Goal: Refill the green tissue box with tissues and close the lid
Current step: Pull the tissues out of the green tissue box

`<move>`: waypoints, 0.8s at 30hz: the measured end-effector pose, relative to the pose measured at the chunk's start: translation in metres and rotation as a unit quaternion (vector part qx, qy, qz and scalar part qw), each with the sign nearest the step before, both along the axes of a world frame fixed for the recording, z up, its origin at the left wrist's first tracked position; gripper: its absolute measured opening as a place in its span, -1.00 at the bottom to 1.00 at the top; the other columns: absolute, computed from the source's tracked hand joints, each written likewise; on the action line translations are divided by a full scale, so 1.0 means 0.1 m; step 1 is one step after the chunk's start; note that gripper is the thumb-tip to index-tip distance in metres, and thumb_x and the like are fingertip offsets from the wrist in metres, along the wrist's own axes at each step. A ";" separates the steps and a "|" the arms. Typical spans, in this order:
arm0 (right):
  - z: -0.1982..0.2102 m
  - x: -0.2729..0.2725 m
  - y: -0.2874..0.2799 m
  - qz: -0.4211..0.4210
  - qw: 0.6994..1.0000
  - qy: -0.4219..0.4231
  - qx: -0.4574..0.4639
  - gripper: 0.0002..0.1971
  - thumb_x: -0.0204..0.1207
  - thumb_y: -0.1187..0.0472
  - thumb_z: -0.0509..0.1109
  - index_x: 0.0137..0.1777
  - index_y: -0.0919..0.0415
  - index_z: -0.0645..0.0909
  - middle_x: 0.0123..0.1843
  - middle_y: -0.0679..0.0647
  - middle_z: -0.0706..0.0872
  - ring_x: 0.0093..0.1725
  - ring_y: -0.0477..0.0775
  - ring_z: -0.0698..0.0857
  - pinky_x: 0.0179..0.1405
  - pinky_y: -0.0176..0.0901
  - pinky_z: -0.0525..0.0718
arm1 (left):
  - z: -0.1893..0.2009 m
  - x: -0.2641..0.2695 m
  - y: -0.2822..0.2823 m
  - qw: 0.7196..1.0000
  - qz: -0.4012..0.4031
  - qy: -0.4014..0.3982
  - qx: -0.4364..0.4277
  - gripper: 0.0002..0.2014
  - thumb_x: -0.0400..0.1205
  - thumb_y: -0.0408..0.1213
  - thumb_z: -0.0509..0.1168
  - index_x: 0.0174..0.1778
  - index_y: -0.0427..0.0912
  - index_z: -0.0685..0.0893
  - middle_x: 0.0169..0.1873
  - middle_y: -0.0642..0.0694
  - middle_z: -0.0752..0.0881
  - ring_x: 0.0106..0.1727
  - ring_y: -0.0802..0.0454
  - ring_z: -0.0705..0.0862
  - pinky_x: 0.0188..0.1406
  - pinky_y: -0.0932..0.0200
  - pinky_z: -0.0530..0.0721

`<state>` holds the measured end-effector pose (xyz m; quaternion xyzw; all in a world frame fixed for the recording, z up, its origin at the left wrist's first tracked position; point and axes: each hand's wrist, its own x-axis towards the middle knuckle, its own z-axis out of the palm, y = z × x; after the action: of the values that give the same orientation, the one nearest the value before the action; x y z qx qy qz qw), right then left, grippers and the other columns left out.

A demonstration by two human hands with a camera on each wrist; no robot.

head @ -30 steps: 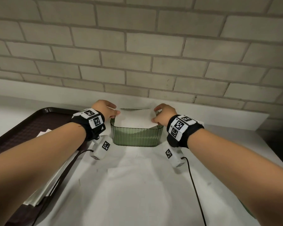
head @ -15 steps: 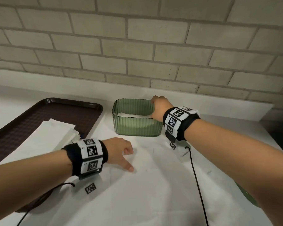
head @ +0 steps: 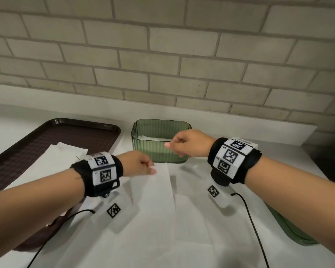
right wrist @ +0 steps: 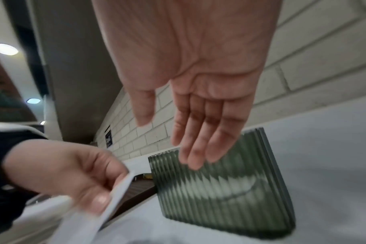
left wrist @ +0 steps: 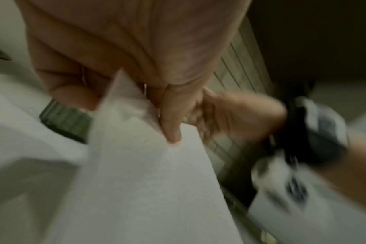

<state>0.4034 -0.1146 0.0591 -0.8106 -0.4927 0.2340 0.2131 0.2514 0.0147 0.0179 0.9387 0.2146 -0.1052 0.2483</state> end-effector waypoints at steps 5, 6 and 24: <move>-0.05 -0.09 -0.17 0.018 0.962 0.268 -0.054 -0.68 0.52 -0.06 0.39 0.10 0.15 0.54 -0.03 0.10 0.75 -0.07 0.07 0.70 -0.02 -0.07 0.63 | 0.19 -0.10 0.28 0.939 0.157 -0.112 -0.285 -0.88 0.59 -0.16 0.35 -0.14 -0.13 0.70 -0.22 -0.07 0.74 -0.25 0.03 0.68 -0.26 0.28 0.63; -0.08 -0.07 -0.20 0.017 0.957 0.289 -0.037 -0.63 0.44 0.04 0.50 0.15 0.18 0.55 0.02 0.16 0.77 -0.03 0.12 0.71 0.08 0.02 0.64 | 0.22 -0.13 0.33 0.913 0.190 -0.134 -0.336 -0.89 0.60 -0.19 0.34 -0.11 -0.15 0.70 -0.17 -0.12 0.75 -0.21 0.01 0.69 -0.20 0.24 0.65; -0.10 0.37 0.37 -0.267 0.885 0.317 0.211 -0.72 0.56 0.49 0.32 0.25 0.51 0.49 0.23 0.41 0.64 -0.57 -0.11 0.72 -0.61 -0.39 0.66 | 0.08 -0.33 0.37 0.956 0.231 -0.087 -0.157 -0.71 0.54 0.08 0.35 -0.13 -0.10 0.60 -0.26 -0.01 0.65 -0.34 0.12 0.56 -0.46 0.30 0.44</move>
<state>0.4409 -0.0780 0.0490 -0.7303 -0.2013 0.3029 0.5783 0.2188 0.0515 0.0260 0.8182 0.3840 0.0051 0.4278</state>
